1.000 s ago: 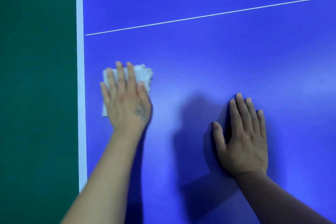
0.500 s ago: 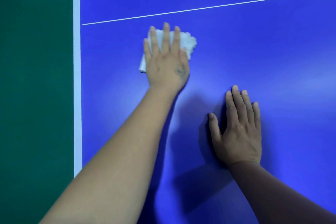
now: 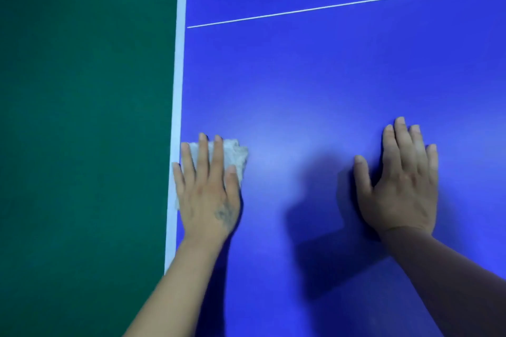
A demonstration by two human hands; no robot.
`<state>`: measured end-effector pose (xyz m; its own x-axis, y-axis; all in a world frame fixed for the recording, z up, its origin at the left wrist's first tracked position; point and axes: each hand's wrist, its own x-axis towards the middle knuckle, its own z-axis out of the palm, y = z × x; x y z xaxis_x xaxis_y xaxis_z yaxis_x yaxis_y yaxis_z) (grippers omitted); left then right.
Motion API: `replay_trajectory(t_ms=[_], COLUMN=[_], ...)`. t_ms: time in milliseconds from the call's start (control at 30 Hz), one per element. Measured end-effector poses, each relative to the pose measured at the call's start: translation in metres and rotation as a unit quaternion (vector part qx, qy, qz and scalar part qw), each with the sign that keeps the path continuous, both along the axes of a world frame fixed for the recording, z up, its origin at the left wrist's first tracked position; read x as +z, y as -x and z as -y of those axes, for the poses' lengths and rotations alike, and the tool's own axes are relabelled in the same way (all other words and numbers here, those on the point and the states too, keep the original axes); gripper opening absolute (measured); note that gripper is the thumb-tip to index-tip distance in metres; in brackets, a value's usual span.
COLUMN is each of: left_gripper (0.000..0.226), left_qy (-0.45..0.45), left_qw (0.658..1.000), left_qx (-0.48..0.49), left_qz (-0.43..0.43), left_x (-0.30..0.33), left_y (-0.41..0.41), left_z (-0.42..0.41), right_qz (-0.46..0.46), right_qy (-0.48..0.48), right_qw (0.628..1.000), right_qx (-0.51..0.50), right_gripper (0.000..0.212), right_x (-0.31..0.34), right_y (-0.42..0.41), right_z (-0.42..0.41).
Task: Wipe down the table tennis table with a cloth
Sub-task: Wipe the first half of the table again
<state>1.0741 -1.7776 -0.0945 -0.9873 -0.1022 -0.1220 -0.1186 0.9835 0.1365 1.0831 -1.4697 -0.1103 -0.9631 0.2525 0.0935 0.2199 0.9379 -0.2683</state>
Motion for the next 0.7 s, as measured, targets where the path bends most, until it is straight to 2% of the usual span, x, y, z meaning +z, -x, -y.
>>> replay_trajectory(t_ms=[233, 333, 400, 533, 700], left_gripper=[0.061, 0.062, 0.063, 0.059, 0.058], left_qy=[-0.049, -0.036, -0.031, -0.038, -0.040], left_qw=[0.991, 0.995, 0.999, 0.992, 0.994], left_qx=[0.122, 0.090, 0.017, -0.094, -0.100], left_qz=[-0.037, -0.030, -0.042, -0.081, -0.021], left_x=[-0.010, -0.014, -0.017, -0.015, -0.006], left_y=[0.154, 0.176, 0.158, 0.067, -0.068], left_z=[0.009, -0.016, -0.038, -0.075, -0.092], right_qz=[-0.023, -0.040, -0.046, -0.039, -0.020], right_qy=[-0.027, -0.024, -0.022, -0.001, 0.022], right_qw=[0.999, 0.999, 0.999, 0.999, 0.999], right_qx=[0.010, 0.013, 0.013, 0.013, 0.011], right_gripper=[0.072, 0.072, 0.071, 0.072, 0.074], right_x=[-0.004, -0.006, -0.007, -0.004, -0.002], right_y=[0.003, 0.001, 0.001, -0.001, -0.002], right_z=[-0.002, -0.001, -0.002, -0.001, -0.002])
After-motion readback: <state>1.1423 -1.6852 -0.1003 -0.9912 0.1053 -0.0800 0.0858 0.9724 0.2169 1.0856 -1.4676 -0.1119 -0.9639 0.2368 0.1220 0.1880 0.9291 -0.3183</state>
